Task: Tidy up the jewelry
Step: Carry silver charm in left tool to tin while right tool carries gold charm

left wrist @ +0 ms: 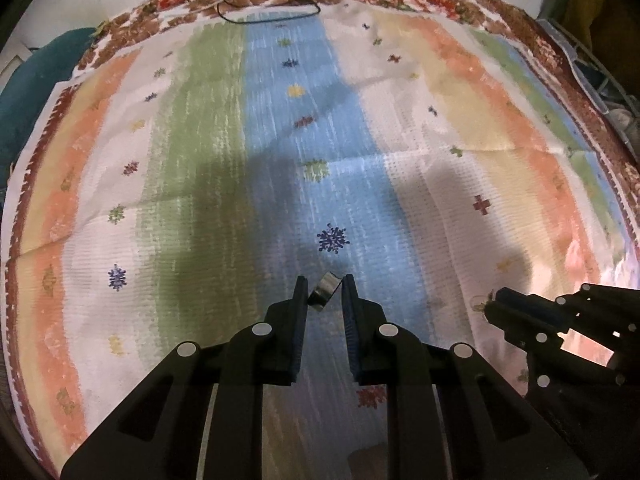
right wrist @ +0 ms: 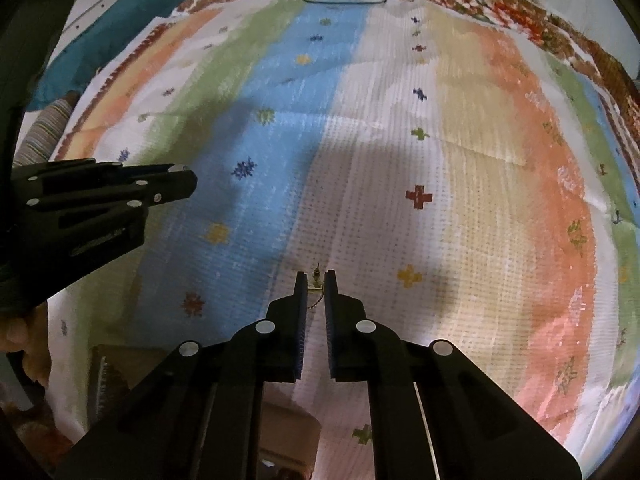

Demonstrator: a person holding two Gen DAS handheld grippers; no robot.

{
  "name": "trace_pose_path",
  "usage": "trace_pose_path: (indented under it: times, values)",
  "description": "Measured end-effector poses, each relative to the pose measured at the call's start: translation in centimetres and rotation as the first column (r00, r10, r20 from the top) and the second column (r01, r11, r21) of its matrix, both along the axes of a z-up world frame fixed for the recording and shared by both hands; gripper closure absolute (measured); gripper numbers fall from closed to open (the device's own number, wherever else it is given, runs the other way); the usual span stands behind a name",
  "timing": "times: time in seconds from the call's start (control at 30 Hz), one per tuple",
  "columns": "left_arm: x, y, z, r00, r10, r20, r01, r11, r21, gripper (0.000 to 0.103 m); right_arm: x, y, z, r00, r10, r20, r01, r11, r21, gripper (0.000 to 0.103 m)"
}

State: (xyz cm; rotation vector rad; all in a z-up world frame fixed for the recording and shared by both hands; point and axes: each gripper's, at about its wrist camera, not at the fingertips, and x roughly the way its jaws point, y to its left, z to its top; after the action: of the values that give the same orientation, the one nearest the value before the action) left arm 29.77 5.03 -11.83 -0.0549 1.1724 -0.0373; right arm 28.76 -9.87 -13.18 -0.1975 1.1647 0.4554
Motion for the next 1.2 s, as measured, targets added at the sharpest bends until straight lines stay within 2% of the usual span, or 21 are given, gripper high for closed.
trace_pose_path:
  times: [0.4, 0.67, 0.9, 1.2]
  values:
    - [-2.9, -0.8, 3.3, 0.997, -0.033, 0.073, 0.031, 0.999, 0.035, 0.086, -2.3, -0.5, 3.1, 0.999, -0.004, 0.049, 0.001, 0.998, 0.061, 0.093]
    - [-4.8, -1.7, 5.2, 0.993, -0.032, 0.11, 0.032, 0.999, 0.008, 0.086, -3.8, -1.5, 5.3, 0.994, -0.025, 0.111, 0.018, 0.998, 0.068, 0.093]
    - [-6.9, -2.7, 6.8, 0.988, -0.05, 0.144, 0.052, 0.999, -0.011, 0.086, -5.4, -2.3, 6.8, 0.992, -0.032, 0.118, 0.017, 0.992, 0.124, 0.093]
    - [-9.7, -3.5, 9.2, 0.977, -0.071, 0.201, 0.081, 0.996, -0.043, 0.086, -8.1, -3.1, 8.4, 0.984, -0.022, 0.174, -0.001, 0.992, 0.129, 0.093]
